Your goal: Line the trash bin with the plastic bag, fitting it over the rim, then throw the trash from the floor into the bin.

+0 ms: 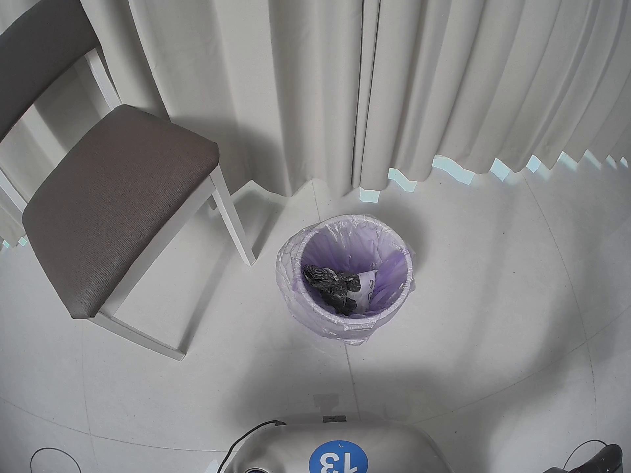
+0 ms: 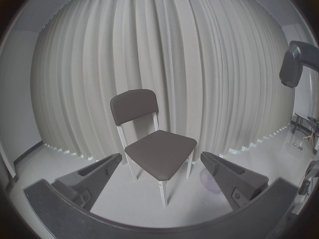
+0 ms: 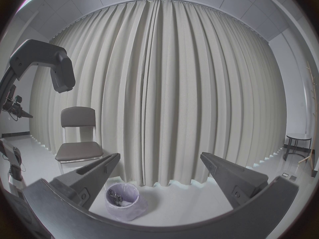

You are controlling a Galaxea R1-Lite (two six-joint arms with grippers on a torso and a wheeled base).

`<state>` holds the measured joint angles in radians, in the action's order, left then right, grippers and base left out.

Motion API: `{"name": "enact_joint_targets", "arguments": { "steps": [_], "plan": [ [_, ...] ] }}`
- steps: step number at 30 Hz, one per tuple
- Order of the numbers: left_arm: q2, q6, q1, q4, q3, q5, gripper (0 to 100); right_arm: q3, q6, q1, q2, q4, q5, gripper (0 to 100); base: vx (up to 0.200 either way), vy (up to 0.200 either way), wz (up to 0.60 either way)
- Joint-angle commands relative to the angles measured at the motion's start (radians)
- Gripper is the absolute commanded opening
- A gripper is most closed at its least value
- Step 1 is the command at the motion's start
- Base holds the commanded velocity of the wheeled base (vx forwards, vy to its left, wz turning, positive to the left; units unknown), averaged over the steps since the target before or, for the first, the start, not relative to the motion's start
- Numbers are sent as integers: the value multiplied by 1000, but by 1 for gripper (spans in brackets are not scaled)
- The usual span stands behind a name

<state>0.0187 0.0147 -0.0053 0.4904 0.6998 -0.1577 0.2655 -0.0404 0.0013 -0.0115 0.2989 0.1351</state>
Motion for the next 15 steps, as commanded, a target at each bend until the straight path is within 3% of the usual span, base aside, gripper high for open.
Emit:
{"name": "enact_joint_targets", "arguments": {
  "steps": [1,3,5,8,12,15],
  "plan": [
    [-17,-38,1,-75,-100,-16,100,-43,-16,0,10,80,-28,100,0,0,0],
    [-17,-55,1,-159,-166,-28,100,-94,-45,0,10,167,-92,100,0,0,0],
    [-17,-68,1,-247,-238,-52,100,-134,-99,0,10,259,-115,100,0,0,0],
    [-17,-104,1,-409,-373,-92,100,-154,-156,0,10,328,-115,100,0,0,0],
    [-17,-124,1,-563,-513,-111,100,-132,-164,0,10,332,-115,100,0,0,0],
    [-17,-124,1,-613,-585,-112,100,-140,-164,0,10,336,-117,100,0,0,0]
  ]
}}
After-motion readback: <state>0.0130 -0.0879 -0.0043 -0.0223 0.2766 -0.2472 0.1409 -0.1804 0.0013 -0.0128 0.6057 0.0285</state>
